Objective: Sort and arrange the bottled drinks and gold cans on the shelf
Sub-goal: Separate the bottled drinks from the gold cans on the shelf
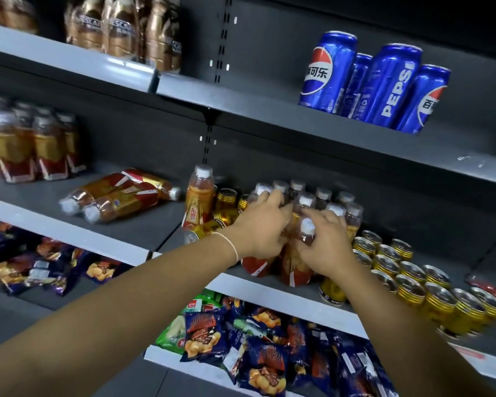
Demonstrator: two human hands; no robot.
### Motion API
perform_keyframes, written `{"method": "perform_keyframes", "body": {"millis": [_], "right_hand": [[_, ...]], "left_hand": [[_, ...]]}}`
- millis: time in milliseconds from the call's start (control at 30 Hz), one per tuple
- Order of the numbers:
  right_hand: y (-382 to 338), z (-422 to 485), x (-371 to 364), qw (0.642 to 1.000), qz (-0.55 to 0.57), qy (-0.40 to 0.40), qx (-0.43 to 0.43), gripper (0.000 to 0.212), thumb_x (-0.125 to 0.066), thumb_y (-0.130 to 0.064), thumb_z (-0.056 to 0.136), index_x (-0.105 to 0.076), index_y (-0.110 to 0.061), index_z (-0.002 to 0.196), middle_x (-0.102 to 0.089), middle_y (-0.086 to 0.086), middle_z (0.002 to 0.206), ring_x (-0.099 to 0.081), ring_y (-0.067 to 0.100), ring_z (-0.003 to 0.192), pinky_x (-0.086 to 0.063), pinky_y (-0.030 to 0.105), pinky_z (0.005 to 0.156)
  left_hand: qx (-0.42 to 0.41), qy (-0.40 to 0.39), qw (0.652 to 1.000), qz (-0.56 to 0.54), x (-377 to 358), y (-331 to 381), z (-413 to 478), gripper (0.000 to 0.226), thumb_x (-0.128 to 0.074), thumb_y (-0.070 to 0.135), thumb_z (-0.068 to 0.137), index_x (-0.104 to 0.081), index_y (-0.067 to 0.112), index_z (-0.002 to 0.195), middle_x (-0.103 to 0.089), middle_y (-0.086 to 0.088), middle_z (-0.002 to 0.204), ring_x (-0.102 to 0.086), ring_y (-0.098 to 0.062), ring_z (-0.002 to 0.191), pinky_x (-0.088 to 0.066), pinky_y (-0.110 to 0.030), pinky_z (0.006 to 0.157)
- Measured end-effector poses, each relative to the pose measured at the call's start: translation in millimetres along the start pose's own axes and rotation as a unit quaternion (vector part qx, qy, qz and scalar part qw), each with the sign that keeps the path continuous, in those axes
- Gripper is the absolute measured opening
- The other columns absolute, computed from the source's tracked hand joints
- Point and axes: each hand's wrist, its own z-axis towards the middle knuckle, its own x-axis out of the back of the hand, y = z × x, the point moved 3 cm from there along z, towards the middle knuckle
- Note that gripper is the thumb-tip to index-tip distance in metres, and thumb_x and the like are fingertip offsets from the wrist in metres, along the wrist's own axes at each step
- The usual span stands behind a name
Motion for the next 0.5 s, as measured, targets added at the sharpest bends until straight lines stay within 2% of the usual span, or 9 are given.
{"method": "perform_keyframes", "body": {"millis": [67, 167, 233, 300, 433, 500], "right_hand": [[-0.7, -6.5, -2.4, 1.0, 0.001, -0.018, -0.014, 0.075, -0.071, -0.042, 0.078, -0.038, -0.033, 0.145, -0.05, 0.005, 0.137, -0.041, 0.03, 0.13, -0.03, 0.036, 0.108], [0.4, -16.1, -9.3, 0.997, 0.061, -0.037, -0.035, 0.091, -0.079, -0.03, 0.074, -0.027, -0.034, 0.148, -0.041, 0.007, 0.142, -0.043, 0.028, 0.129, -0.037, 0.032, 0.103], [3.2, -17.7, -12.3, 0.995, 0.088, -0.021, -0.037, 0.091, -0.081, -0.023, 0.075, -0.028, -0.031, 0.148, -0.041, 0.007, 0.144, -0.047, 0.026, 0.126, -0.036, 0.024, 0.095], [5.1, -16.3, -14.2, 0.995, 0.096, -0.01, -0.037, 0.09, -0.081, -0.021, 0.076, -0.029, -0.029, 0.149, -0.043, 0.007, 0.144, -0.05, 0.024, 0.123, -0.036, 0.022, 0.092], [1.6, -8.0, -9.5, 0.994, 0.088, -0.025, -0.059, 0.092, -0.08, -0.027, 0.077, -0.024, -0.035, 0.149, -0.046, 0.011, 0.139, -0.057, 0.028, 0.113, -0.043, 0.027, 0.088], [-2.5, 3.2, 2.7, 0.995, 0.065, -0.02, -0.073, 0.09, -0.078, -0.035, 0.073, -0.024, -0.036, 0.145, -0.059, 0.009, 0.12, -0.062, 0.028, 0.098, -0.054, 0.035, 0.08]], "left_hand": [[0.003, 0.011, 1.0, -0.002, -0.8, -1.1, -1.2, 0.044, -0.067, 0.032, 0.078, -0.053, 0.017, 0.117, -0.037, -0.008, 0.121, -0.04, -0.031, 0.113, -0.047, -0.039, 0.09], [0.037, -0.038, 0.996, -0.066, -8.7, -7.6, -3.3, 0.065, -0.072, 0.028, 0.076, -0.035, 0.025, 0.13, -0.038, -0.01, 0.132, -0.046, -0.033, 0.116, -0.051, -0.043, 0.09], [0.052, -0.064, 0.989, -0.124, -12.9, -9.2, -4.4, 0.071, -0.074, 0.024, 0.076, -0.028, 0.027, 0.13, -0.049, -0.01, 0.126, -0.058, -0.032, 0.102, -0.055, -0.044, 0.08], [0.051, -0.07, 0.988, -0.125, -15.0, -8.9, -3.4, 0.076, -0.075, 0.022, 0.075, -0.024, 0.028, 0.132, -0.053, -0.01, 0.123, -0.062, -0.03, 0.093, -0.057, -0.043, 0.074], [0.068, -0.072, 0.982, -0.158, -17.4, -12.1, 0.8, 0.075, -0.073, 0.021, 0.075, -0.031, 0.028, 0.137, -0.054, -0.009, 0.124, -0.06, -0.03, 0.103, -0.057, -0.043, 0.081], [0.097, -0.063, 0.973, -0.198, -10.5, -20.8, 6.3, 0.07, -0.071, 0.018, 0.073, -0.04, 0.025, 0.135, -0.06, -0.007, 0.119, -0.06, -0.027, 0.106, -0.056, -0.04, 0.084]]}}
